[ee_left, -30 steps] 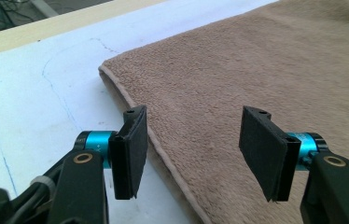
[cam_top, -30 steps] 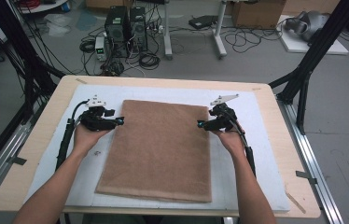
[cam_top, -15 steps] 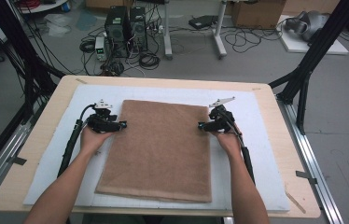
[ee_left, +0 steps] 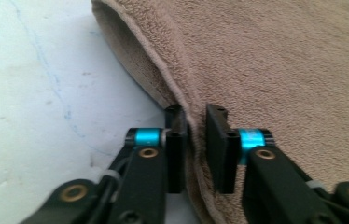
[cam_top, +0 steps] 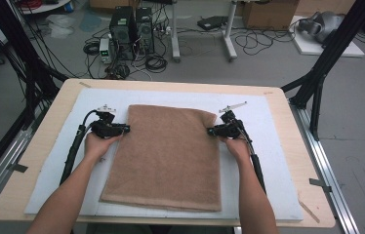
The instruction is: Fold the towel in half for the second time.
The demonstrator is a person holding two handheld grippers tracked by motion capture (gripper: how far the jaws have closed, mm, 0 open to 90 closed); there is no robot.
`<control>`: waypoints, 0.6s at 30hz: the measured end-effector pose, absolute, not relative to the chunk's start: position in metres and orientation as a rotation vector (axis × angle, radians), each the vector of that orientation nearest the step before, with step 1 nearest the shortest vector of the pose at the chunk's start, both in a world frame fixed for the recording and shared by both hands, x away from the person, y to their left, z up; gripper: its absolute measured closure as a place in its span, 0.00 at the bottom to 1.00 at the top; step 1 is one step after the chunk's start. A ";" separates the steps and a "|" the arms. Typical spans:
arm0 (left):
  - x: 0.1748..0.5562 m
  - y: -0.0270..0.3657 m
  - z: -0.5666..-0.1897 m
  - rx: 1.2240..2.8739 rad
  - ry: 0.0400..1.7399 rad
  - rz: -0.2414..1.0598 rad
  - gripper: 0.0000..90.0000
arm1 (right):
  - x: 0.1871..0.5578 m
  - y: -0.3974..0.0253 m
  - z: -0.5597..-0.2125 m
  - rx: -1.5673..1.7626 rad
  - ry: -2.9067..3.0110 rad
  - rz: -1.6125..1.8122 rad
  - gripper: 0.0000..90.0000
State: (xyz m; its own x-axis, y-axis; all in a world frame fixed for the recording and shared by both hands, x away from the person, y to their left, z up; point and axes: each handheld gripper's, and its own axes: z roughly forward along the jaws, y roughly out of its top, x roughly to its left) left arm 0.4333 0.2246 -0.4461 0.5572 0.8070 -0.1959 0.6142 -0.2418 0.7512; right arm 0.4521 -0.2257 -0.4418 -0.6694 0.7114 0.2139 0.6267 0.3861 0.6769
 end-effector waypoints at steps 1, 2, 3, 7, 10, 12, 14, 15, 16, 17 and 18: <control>0.434 0.226 -0.446 1.961 1.148 0.285 0.91 | 0.452 -0.226 -0.441 1.213 2.525 1.148 0.90; 0.433 0.226 -0.446 1.949 1.155 0.278 0.91 | 0.451 -0.225 -0.440 1.207 2.524 1.142 0.90; 0.433 0.226 -0.445 1.952 1.154 0.281 0.92 | 0.451 -0.225 -0.439 1.190 2.522 1.134 0.91; 0.431 0.229 -0.440 1.944 1.142 0.293 0.93 | 0.448 -0.224 -0.429 1.146 2.506 1.151 0.91; 0.428 0.231 -0.432 1.912 1.120 0.303 0.93 | 0.444 -0.226 -0.419 1.091 2.494 1.176 0.91; 0.425 0.233 -0.427 1.907 1.103 0.308 0.93 | 0.441 -0.226 -0.413 1.071 2.492 1.191 0.91; 0.421 0.236 -0.421 1.902 1.090 0.310 0.93 | 0.437 -0.227 -0.406 1.050 2.500 1.205 0.91; 0.419 0.237 -0.419 1.898 1.082 0.306 0.93 | 0.435 -0.228 -0.403 1.042 2.501 1.222 0.91; 0.417 0.238 -0.416 1.894 1.075 0.300 0.93 | 0.433 -0.229 -0.400 1.032 2.504 1.229 0.91; 0.414 0.239 -0.413 1.895 1.064 0.304 0.93 | 0.430 -0.229 -0.397 1.023 2.507 1.232 0.91; 0.411 0.239 -0.410 1.897 1.050 0.311 0.93 | 0.427 -0.229 -0.393 1.012 2.510 1.237 0.91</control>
State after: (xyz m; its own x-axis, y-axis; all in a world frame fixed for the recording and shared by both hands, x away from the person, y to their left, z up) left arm 0.4114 0.2390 -0.4104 0.6049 0.7718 -0.1960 0.5406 -0.2173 0.8127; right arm 0.4268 -0.2294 -0.3934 -0.7567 0.6383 0.1414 0.5009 0.4271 0.7527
